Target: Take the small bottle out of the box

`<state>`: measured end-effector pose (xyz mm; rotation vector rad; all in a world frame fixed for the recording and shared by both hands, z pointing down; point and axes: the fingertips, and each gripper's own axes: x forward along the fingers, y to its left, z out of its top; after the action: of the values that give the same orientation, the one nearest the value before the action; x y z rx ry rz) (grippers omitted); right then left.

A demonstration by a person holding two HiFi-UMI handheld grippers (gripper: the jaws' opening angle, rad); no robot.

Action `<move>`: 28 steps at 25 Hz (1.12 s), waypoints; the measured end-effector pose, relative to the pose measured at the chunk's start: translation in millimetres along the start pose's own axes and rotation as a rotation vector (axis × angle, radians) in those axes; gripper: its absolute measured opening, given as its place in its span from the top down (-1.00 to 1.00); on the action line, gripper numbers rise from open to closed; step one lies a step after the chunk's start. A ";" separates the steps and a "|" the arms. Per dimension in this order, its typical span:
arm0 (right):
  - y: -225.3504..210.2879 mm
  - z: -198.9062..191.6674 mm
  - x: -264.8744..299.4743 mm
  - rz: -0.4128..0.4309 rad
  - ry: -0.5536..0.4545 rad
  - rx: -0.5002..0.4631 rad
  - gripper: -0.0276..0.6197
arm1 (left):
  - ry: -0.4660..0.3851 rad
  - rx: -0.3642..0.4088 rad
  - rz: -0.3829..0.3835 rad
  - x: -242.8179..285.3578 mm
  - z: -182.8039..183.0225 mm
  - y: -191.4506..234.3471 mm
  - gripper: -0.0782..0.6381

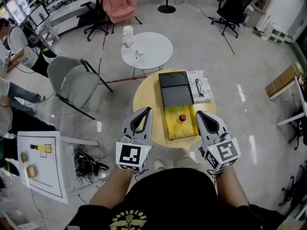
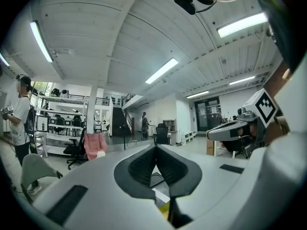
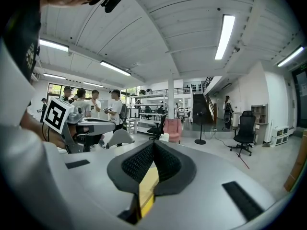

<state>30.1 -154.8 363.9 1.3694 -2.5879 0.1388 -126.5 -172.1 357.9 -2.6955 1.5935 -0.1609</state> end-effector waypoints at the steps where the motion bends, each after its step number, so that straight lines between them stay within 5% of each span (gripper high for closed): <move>1: -1.5 0.3 1.6 0.003 -0.003 -0.001 0.87 | -0.003 0.004 0.005 1.4 1.0 0.9 0.74; 28: -70.2 -17.3 49.7 0.115 0.032 -0.013 0.87 | 0.062 -0.008 0.096 72.5 -15.5 -5.2 0.74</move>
<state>63.4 -231.4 391.0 1.2042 -2.6361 0.1600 -88.7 -232.2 379.8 -2.6375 1.7405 -0.2400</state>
